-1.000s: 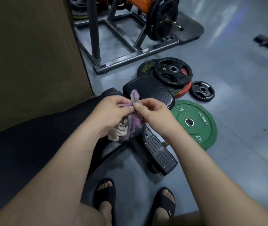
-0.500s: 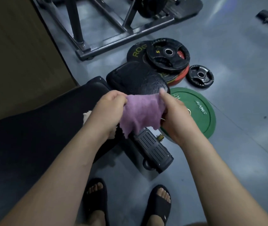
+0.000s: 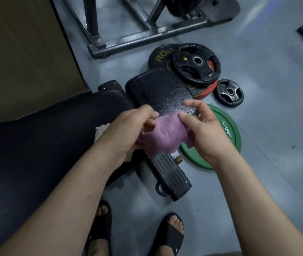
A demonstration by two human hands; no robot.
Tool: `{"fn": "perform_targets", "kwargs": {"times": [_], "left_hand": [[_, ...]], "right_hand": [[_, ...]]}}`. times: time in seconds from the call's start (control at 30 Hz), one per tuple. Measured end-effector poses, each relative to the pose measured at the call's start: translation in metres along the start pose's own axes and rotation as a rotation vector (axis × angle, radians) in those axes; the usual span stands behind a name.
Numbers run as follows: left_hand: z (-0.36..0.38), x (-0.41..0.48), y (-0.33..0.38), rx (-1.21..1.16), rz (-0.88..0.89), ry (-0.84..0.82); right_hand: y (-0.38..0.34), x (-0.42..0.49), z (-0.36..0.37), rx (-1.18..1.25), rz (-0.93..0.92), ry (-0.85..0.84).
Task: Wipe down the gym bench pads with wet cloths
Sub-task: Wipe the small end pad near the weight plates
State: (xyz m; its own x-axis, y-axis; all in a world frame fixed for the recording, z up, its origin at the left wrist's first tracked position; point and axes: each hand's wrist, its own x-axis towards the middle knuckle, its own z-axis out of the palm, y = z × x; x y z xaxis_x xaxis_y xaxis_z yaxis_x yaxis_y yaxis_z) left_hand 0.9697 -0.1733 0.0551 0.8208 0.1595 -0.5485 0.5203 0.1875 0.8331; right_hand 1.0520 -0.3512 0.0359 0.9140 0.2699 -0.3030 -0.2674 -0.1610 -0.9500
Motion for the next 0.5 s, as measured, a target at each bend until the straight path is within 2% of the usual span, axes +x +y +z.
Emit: {"fn": "perform_targets", "kwargs": {"times": [0.07, 0.17, 0.23, 0.33, 0.4, 0.5], "left_hand": [[-0.002, -0.016, -0.002, 0.191, 0.13, -0.001], [-0.006, -0.047, -0.007, 0.191, 0.262, -0.076], [-0.005, -0.07, -0.007, 0.181, 0.336, -0.062], [-0.008, -0.096, -0.012, -0.038, 0.341, -0.105], [-0.014, -0.105, -0.016, -0.111, 0.341, -0.088], [-0.017, -0.1, -0.024, 0.208, 0.376, 0.096]], "right_hand": [[-0.016, -0.019, -0.003, -0.064, -0.055, -0.006], [-0.032, -0.054, -0.001, -0.191, -0.094, 0.001], [-0.041, -0.08, 0.0, -0.283, -0.125, -0.055], [-0.047, -0.11, 0.003, -0.476, -0.127, -0.239], [-0.051, -0.123, 0.005, -0.587, -0.127, -0.284], [-0.057, -0.136, 0.0, -0.514, -0.112, -0.225]]}}
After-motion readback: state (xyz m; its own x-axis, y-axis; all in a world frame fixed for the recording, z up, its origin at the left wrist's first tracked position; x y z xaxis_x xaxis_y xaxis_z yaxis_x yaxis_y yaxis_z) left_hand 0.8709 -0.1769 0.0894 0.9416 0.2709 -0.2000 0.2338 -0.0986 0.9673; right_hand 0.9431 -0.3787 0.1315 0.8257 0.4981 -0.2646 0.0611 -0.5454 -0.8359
